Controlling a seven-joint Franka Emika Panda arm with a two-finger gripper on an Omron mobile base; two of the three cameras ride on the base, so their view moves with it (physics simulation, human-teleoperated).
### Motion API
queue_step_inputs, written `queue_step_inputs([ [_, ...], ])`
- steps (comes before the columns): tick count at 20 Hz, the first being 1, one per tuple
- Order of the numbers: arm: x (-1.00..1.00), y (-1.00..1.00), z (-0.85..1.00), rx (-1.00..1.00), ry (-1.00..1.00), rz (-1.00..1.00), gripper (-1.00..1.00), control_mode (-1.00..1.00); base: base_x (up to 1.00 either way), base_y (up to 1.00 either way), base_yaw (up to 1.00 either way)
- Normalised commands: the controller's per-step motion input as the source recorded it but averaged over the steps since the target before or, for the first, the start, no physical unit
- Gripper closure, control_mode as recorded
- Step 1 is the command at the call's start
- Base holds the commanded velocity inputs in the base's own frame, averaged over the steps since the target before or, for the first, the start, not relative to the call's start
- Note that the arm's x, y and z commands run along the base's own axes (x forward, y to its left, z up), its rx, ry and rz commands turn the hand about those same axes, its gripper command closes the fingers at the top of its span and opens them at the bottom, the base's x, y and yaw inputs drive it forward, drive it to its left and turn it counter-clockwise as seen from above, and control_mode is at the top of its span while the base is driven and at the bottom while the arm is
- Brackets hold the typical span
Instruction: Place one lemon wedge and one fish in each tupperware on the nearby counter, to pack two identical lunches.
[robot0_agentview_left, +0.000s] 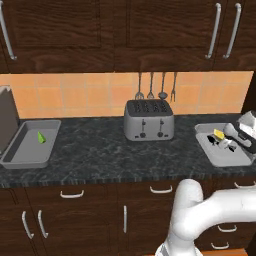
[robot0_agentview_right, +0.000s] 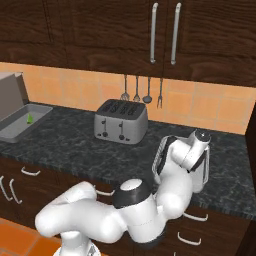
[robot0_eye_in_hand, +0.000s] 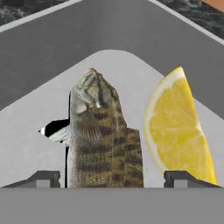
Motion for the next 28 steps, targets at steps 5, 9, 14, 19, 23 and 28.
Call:
queue_step_inputs([
  [5, -0.89, 0.10, 0.71, -0.02, -0.23, 0.02, -1.00, -1.00, 0.00, 0.00, 0.00],
  [9, -1.00, 0.61, 0.84, -0.10, -0.28, -0.01, -1.00, -1.00, 0.00, 0.00, 0.00],
  [14, -0.79, 1.00, 0.39, -0.21, -0.22, -0.12, -1.00, -1.00, 0.00, 0.00, 0.00],
  [19, -0.30, 0.88, 0.96, -0.03, 0.02, -0.25, -1.00, -1.00, 0.00, 0.00, 0.00],
  [23, -0.28, 0.84, 0.70, 0.12, 0.11, -0.54, -1.00, -1.00, 0.00, 0.00, 0.00],
  [28, -0.75, 0.73, 0.14, 0.23, 0.03, -0.52, -1.00, -1.00, 0.00, 0.00, 0.00],
])
